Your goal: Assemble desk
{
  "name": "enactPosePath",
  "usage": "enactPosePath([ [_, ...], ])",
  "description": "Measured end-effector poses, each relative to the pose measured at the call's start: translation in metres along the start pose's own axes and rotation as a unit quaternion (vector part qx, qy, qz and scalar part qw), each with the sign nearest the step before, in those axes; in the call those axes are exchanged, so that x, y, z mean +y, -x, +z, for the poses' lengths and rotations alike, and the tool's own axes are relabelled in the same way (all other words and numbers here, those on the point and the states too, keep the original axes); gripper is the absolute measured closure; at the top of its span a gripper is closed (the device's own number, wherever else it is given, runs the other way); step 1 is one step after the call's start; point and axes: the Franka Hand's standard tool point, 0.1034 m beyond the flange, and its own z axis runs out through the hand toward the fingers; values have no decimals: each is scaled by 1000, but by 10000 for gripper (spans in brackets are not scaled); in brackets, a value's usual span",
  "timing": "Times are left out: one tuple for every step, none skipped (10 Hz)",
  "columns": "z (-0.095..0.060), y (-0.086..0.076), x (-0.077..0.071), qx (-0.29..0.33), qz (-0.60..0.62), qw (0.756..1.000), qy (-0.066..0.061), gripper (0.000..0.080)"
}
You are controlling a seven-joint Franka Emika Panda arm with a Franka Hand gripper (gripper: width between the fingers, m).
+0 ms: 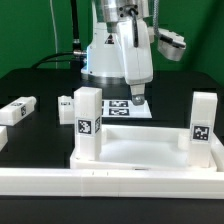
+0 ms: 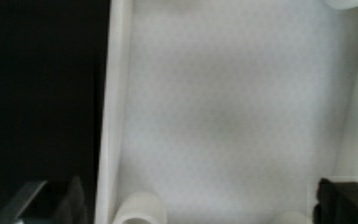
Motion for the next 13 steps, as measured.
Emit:
enactPosePath([
  [11, 3, 9, 2, 2, 1000, 12, 151],
  [18, 4, 11, 5, -1, 1000, 14, 151],
  [25, 4, 14, 9, -3, 1000, 18, 151],
  [27, 3, 14, 9, -5, 1000, 19, 151],
  [27, 3, 14, 9, -5, 1000, 19, 151],
  [28, 3, 14, 9, -5, 1000, 19, 151],
  [28, 3, 14, 10, -5, 1000, 20, 151],
  [34, 4, 17, 13, -6, 1000, 22, 151],
  [45, 3, 21, 18, -9, 999, 26, 151],
  [53, 2, 26, 20, -9, 999, 34, 151],
  [59, -1, 28, 23, -9, 999, 38, 151],
  [65, -2, 31, 25, -8, 999, 42, 151],
  [68, -3, 32, 26, -8, 999, 45, 151],
])
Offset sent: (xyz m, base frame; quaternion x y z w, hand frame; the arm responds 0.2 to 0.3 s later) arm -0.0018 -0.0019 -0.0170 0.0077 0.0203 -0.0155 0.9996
